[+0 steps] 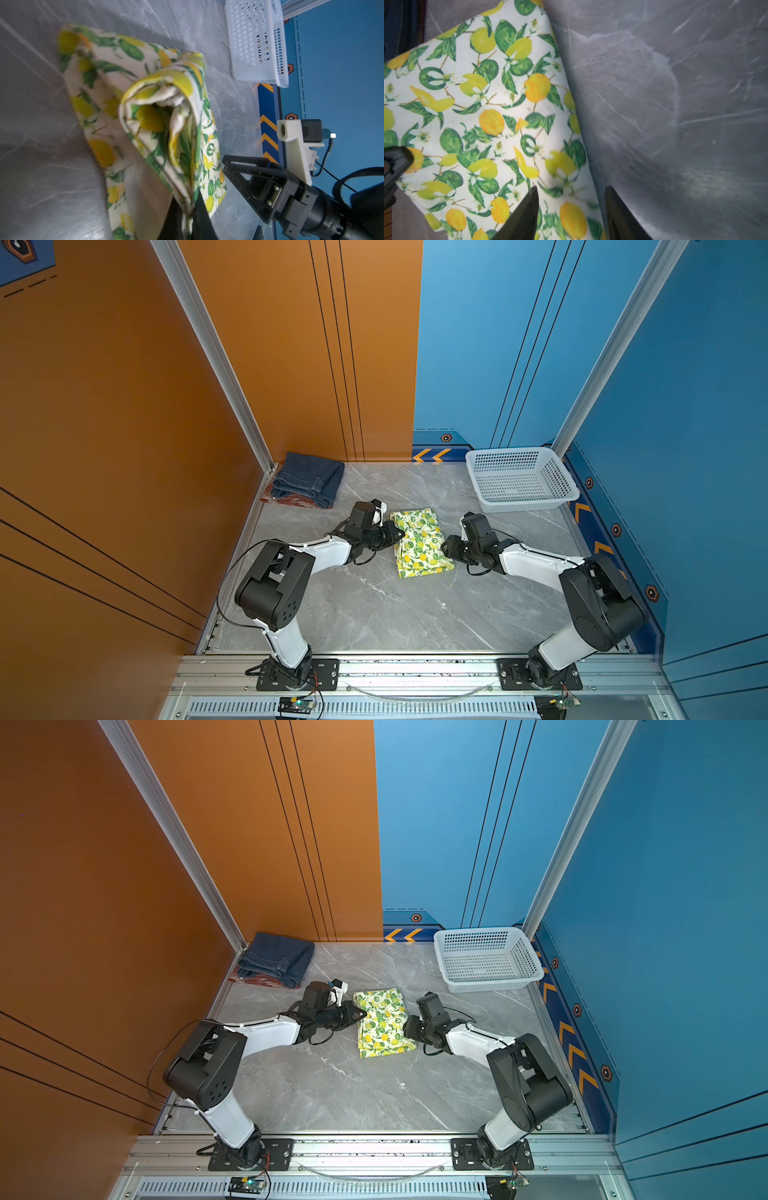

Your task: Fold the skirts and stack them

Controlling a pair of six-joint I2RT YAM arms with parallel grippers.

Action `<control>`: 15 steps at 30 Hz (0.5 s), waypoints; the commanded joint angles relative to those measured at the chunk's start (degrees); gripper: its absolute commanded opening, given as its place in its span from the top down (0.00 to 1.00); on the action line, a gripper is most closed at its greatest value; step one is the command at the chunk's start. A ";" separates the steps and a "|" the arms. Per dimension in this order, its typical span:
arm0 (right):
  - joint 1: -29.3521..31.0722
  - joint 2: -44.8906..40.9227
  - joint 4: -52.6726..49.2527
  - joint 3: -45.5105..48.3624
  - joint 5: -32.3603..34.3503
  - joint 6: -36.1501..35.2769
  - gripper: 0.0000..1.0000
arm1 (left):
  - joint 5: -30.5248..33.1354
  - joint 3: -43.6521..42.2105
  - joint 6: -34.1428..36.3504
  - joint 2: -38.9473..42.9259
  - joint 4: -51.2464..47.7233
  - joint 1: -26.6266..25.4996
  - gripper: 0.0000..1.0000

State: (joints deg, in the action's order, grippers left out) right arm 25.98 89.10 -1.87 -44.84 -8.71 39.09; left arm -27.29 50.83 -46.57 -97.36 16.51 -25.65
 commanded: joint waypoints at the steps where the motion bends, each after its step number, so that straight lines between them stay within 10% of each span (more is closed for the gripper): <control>1: -1.21 -3.22 -4.91 -1.30 2.93 -2.42 0.47 | 2.15 1.22 -0.59 2.93 -2.08 0.12 1.00; 15: -1.57 -5.71 -7.31 -0.99 4.03 -4.85 0.46 | 7.24 -0.12 -0.44 6.15 -7.09 1.31 1.00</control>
State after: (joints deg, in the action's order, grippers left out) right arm 24.01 83.57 -7.11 -44.93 -5.76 35.94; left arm -21.47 52.45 -47.03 -92.36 10.63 -24.95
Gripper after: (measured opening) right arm 0.542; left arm 0.082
